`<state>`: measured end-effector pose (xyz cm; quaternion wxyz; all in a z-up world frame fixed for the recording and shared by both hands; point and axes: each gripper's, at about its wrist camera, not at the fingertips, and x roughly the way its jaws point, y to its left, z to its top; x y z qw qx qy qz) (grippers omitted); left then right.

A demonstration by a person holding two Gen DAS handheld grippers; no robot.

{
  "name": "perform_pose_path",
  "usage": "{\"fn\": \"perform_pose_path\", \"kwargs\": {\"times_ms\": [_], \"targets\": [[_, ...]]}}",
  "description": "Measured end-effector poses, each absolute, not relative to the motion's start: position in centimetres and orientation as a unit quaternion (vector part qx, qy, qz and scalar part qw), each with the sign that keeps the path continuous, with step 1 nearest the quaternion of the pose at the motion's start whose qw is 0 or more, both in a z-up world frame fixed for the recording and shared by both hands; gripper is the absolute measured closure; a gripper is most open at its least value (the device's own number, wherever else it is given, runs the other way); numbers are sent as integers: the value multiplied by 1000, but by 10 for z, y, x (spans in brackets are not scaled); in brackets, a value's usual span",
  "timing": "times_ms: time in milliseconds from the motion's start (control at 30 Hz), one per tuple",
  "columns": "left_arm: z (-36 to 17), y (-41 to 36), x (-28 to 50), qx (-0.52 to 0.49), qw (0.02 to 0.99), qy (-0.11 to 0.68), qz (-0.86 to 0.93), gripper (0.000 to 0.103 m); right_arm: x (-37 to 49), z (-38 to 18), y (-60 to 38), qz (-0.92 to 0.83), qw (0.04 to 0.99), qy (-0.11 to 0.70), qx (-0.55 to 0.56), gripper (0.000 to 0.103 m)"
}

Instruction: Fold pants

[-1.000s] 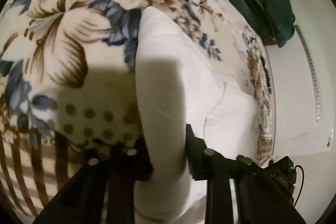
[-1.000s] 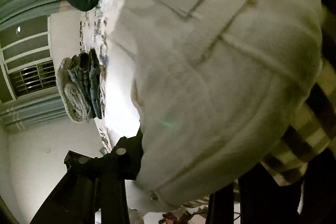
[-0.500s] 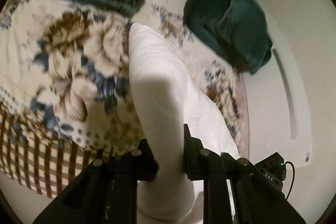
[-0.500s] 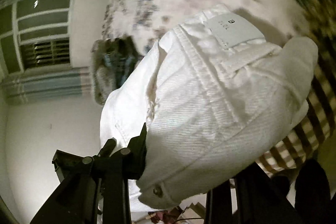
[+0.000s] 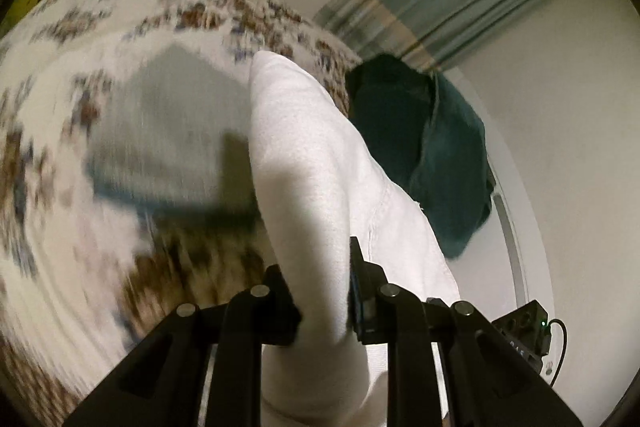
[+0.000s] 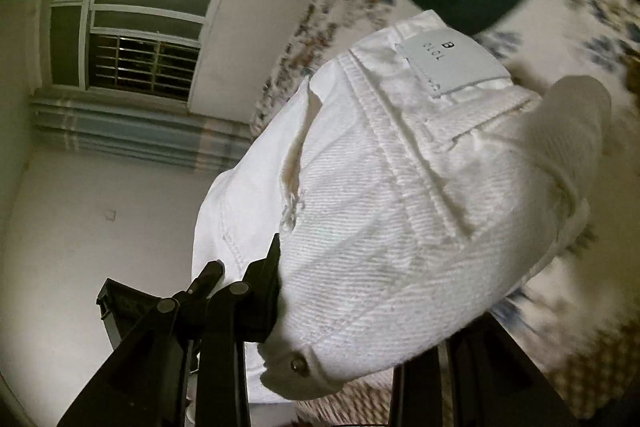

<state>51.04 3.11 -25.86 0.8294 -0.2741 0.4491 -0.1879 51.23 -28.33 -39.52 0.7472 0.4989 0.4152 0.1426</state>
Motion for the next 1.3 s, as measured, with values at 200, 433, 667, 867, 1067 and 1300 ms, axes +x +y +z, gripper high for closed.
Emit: {"fn": "perform_pose_path", "kwargs": {"times_ms": [200,433,667,867,1067,1300], "targets": [[-271,94,642,-263,832,449,-191,86,642,-397,-203,130,752,394,512,70],[-374,154,733,-240,809,512,-159,85,753,-471,-125,105,750,421,499,70],[-419,184,730,-244,793,533,-166,78,762,-517,-113,127,700,489,505,64],[-415,183,720,-243,791,536,-169,77,732,-504,-131,72,729,473,490,77],[-406,176,713,-211,794,554,-135,73,741,-511,-144,36,732,513,447,74],[-348,161,662,-118,837,533,-42,57,723,-443,-128,-15,795,533,289,17]]}}
